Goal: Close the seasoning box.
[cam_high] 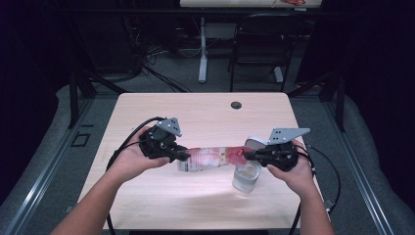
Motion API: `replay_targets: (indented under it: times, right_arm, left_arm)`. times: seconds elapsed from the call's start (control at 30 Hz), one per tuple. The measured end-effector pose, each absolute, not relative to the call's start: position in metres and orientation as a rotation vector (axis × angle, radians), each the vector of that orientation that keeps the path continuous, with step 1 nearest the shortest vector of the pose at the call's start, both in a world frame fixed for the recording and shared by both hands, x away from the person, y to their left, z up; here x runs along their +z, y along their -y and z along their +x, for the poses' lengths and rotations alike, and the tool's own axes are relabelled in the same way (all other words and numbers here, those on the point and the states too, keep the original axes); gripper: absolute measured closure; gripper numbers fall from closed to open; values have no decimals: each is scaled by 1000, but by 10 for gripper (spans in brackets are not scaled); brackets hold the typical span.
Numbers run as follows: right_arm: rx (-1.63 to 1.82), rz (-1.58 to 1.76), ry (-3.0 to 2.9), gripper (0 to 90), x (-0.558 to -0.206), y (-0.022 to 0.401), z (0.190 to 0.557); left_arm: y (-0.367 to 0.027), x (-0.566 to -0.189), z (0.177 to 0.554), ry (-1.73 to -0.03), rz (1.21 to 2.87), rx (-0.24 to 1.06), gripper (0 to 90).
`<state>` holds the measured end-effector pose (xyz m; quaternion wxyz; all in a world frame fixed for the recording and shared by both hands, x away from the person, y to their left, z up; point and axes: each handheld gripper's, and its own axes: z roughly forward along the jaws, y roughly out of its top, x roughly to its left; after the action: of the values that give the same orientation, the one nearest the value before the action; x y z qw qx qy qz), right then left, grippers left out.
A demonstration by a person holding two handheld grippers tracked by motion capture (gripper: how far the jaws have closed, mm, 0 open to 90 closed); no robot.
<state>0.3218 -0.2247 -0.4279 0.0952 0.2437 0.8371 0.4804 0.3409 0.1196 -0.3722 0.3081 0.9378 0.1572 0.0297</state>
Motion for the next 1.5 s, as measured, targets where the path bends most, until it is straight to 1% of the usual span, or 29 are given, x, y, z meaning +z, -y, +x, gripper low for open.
replay_targets:
  times: [0.87,1.5]
  right_arm:
    - [1417,743,-2464,891,-425,233,318]
    - [1399,766,-2476,891,-430,237,319]
  left_arm:
    - [-107,-360,342,-376,2511,82,783]
    - [-100,-353,344,-361,2521,82,783]
